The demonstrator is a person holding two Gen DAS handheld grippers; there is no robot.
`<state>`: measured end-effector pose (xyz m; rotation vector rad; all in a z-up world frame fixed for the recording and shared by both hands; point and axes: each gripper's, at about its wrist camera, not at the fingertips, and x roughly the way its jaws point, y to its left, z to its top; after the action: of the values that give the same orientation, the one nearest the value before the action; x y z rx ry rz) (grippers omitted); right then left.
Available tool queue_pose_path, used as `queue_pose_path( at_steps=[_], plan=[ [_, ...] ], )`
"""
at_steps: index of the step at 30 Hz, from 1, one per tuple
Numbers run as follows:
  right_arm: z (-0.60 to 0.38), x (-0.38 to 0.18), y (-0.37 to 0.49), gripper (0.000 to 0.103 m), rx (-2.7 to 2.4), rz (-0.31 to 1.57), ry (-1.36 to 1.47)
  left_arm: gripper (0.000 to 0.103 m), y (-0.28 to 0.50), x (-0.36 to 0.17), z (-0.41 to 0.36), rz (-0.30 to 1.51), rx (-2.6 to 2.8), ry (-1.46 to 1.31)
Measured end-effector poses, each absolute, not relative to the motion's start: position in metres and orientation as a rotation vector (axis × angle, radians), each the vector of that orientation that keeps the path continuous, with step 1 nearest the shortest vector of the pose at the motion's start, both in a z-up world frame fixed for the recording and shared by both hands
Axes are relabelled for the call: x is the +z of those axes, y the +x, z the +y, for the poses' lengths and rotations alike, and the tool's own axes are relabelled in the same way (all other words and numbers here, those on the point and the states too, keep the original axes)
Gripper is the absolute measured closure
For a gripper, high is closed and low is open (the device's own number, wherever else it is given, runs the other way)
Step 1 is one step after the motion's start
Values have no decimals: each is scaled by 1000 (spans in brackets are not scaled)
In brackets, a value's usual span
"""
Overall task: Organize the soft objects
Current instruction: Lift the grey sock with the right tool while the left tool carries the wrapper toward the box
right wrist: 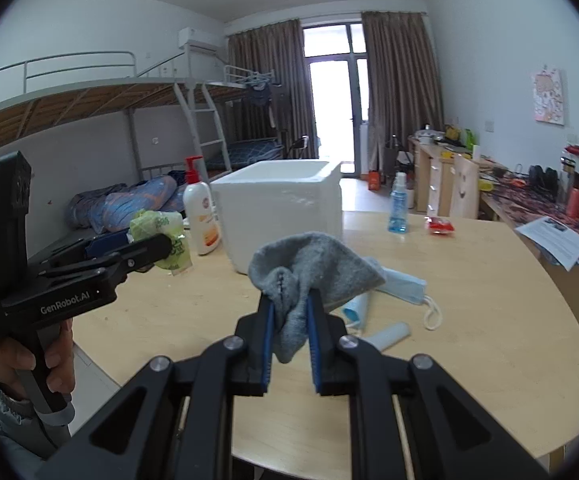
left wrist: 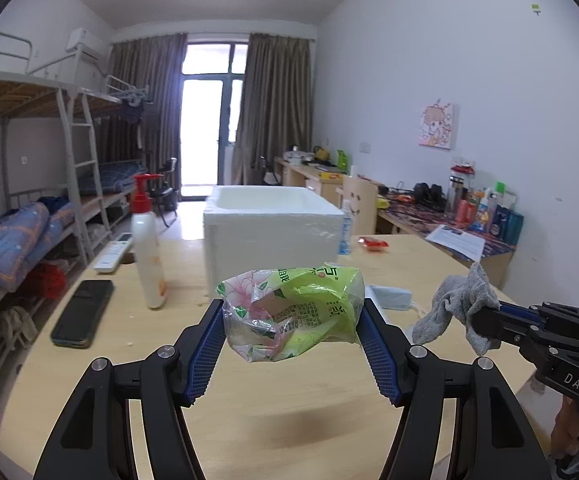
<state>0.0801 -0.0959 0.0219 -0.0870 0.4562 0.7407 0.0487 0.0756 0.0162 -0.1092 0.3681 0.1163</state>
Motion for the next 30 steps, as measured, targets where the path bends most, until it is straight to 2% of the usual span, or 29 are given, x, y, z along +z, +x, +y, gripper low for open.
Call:
queue_pose_path(
  at_steps=[30],
  plan=[
    [-36,12,75,84,809,423,-130,37,16,5,112,368,299,-92]
  ],
)
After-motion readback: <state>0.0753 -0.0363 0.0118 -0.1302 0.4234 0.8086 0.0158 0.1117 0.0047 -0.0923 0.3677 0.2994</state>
